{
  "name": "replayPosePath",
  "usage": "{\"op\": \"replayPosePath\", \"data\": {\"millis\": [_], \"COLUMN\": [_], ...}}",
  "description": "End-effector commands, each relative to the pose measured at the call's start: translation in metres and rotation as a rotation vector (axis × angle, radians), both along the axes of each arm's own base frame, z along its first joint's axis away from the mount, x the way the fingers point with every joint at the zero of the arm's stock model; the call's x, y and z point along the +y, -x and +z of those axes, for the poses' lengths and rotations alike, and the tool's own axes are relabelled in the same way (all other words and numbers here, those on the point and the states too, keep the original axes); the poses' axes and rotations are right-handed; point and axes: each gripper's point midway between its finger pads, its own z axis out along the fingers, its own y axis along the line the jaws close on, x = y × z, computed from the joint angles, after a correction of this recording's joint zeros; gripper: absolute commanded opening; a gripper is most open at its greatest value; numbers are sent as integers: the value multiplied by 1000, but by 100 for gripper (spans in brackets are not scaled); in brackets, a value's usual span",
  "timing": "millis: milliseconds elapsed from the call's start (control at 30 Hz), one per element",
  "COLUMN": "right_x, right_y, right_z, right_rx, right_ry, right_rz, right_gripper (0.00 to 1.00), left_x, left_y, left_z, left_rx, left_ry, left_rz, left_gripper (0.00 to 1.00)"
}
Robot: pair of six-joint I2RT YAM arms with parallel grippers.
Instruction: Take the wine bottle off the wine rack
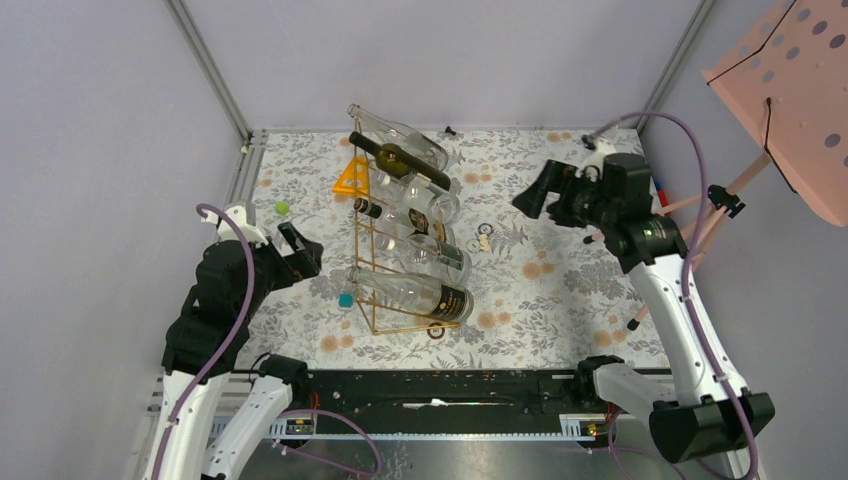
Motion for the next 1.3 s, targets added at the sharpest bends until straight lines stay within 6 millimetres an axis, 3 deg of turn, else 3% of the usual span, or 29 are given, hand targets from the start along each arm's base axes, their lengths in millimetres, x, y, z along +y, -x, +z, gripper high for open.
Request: {"op": "replayPosePath", "data": {"millis": [0, 133, 233, 400, 567, 767, 1000, 1267], "right_x": [52, 100, 126, 157, 179, 199, 232, 258], "right_y": [9, 44, 71, 107, 129, 147, 155, 147], "right_z": [36, 39, 36, 23, 1, -11, -19, -26], "right_rx": [-188, -281, -384, -492, -568, -655, -619, -591], "right_ry": [12, -15, -37, 11, 110, 122, 99, 104], "right_rz": [183, 416, 570, 796, 1014, 1183, 1302, 1347], "right_gripper": [99, 99, 99, 99, 96, 80, 73, 74], "left_x": [-13, -25, -30, -31, -35, -36, -28, -19], "left_y": [5, 8, 8, 5, -1, -5, -4, -2], "left_z": [5, 5, 3, 6, 7, 10, 15, 4], "left_rx": [-9, 7, 21, 13, 13, 2, -32, -28], "left_ry": [87, 132, 150, 161, 164, 156, 128, 100], "left_rz": [-37, -88, -105, -107, -118, -126, -100, -63], "left_gripper": [99, 99, 99, 99, 99, 99, 99, 99]}}
